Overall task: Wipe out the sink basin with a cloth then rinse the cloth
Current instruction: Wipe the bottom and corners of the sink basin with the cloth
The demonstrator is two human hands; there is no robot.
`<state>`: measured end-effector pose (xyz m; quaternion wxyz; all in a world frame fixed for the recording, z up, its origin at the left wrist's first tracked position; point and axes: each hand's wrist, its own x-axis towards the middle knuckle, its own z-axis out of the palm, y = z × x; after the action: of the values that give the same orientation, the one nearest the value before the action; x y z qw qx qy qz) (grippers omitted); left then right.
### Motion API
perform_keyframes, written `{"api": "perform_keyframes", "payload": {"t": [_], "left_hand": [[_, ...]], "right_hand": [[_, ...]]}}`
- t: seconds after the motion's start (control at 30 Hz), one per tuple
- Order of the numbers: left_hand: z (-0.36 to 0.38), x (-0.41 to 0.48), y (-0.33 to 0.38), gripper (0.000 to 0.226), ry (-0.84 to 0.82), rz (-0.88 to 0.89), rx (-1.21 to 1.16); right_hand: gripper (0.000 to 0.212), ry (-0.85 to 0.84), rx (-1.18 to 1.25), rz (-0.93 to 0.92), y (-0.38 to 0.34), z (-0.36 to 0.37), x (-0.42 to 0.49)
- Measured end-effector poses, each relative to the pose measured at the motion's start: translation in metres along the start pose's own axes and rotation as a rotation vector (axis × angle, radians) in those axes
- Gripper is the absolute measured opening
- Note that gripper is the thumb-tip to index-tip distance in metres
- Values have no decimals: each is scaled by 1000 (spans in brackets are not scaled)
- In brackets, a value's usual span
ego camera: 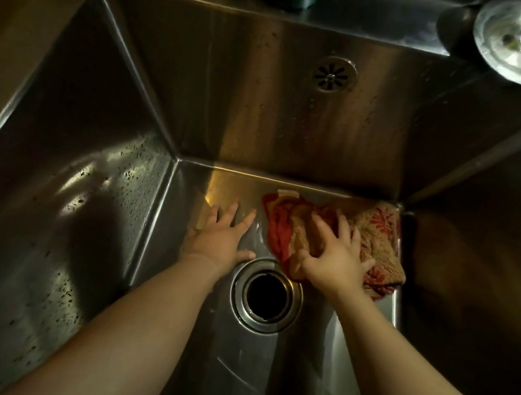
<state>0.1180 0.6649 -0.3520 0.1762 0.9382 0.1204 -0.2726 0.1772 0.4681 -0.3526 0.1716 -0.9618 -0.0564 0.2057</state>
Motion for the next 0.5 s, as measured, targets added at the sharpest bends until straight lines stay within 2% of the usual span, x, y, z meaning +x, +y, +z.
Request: {"api": "perform_keyframes", "payload": {"t": [0.1, 0.17, 0.23, 0.37, 0.5], "left_hand": [[0, 0, 13, 78, 82, 29, -47], [0, 2, 25, 79, 107, 61, -49], [-1, 5, 34, 76, 112, 102, -4], [-5, 6, 34, 61, 123, 176, 54], [-7, 4, 16, 58, 135, 158, 85]], "right_hand": [[93, 157, -74, 99, 9, -2, -6], [105, 120, -81, 216, 11, -1, -7], [105, 69, -56, 234, 7, 4, -7], [103, 88, 22, 200, -7, 16, -10], [94, 83, 59, 109, -26, 28, -10]]}}
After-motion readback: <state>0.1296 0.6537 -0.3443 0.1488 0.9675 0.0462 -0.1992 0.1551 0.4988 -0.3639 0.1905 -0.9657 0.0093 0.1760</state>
